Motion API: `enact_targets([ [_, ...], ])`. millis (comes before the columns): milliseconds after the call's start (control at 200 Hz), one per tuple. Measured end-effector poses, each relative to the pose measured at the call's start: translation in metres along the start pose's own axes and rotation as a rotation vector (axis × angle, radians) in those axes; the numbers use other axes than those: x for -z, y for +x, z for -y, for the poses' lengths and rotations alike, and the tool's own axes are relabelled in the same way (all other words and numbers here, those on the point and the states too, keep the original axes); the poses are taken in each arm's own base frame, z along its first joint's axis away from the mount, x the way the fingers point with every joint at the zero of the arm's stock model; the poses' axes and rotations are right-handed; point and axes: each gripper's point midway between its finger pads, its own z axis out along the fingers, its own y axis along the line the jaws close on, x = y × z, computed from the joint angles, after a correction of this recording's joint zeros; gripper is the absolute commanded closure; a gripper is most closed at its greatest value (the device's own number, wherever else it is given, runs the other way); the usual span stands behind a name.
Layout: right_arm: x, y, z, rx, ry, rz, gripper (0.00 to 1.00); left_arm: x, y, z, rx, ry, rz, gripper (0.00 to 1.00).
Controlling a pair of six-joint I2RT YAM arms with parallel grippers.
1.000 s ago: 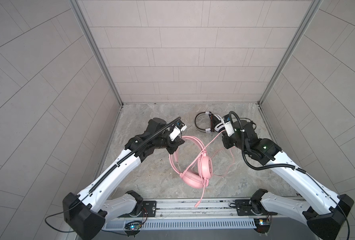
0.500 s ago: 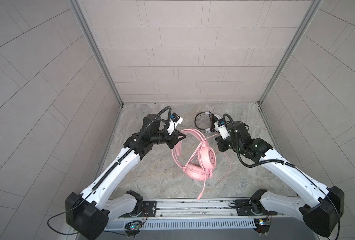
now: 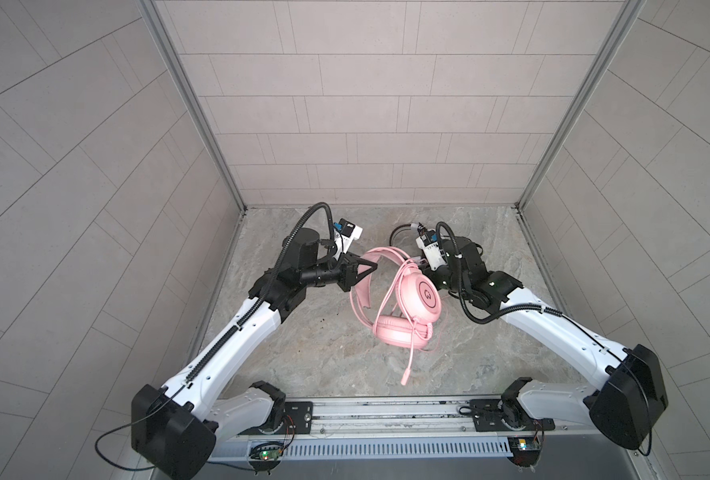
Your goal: Wrap the headphones
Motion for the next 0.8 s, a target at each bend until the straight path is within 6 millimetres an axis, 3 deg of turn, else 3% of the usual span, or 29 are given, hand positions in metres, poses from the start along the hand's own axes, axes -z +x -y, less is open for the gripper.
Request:
enact_targets([
  [240, -0.034, 0.012, -0.014, -0.102, -0.125, -0.020, 0.71, -0.001, -0.004, 0.002, 0.033, 0.016, 0.025, 1.00],
  [435, -0.054, 0.014, -0.022, -0.147, -0.187, -0.015, 0.69, 0.001, -0.009, 0.004, 0.035, 0.013, 0.033, 1.00],
  [731, -0.072, 0.026, -0.037, -0.179, -0.239, -0.029, 0.77, 0.010, -0.029, 0.014, 0.041, 0.010, 0.083, 1.00],
  [801, -0.075, 0.031, -0.041, -0.180, -0.248, -0.032, 0.82, 0.013, -0.034, 0.017, 0.047, 0.012, 0.099, 1.00],
])
